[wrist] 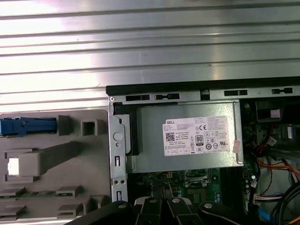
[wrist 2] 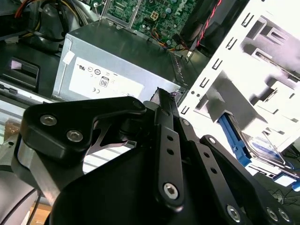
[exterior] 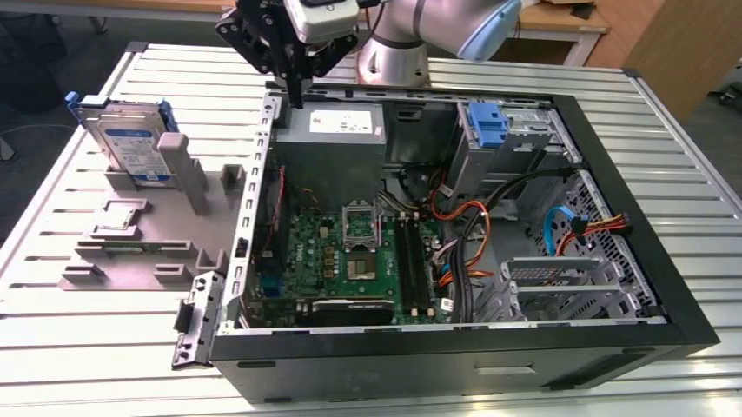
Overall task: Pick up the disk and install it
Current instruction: 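Reach for the disk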
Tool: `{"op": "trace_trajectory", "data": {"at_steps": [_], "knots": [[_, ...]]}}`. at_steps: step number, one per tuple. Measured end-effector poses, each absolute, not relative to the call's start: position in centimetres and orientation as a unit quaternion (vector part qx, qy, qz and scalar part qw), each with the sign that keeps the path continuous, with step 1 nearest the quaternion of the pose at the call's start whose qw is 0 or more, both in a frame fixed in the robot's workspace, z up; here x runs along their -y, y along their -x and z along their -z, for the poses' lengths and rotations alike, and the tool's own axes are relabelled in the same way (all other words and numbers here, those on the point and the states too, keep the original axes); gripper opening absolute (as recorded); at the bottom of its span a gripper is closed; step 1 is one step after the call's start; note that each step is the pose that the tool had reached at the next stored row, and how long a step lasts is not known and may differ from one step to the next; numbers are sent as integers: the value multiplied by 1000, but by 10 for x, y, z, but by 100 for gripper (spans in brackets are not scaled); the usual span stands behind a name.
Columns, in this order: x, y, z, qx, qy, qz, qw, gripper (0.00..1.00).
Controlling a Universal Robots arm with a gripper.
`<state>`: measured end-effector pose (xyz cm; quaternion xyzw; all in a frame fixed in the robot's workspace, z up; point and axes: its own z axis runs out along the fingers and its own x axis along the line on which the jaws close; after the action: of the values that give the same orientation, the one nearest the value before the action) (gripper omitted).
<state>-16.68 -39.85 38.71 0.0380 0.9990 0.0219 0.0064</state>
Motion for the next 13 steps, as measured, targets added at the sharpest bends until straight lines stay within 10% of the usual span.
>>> {"op": "trace_trajectory", "data": {"at_steps": [13], "knots": [[399,172,-387,-999,-38,-22,6,10]]}}
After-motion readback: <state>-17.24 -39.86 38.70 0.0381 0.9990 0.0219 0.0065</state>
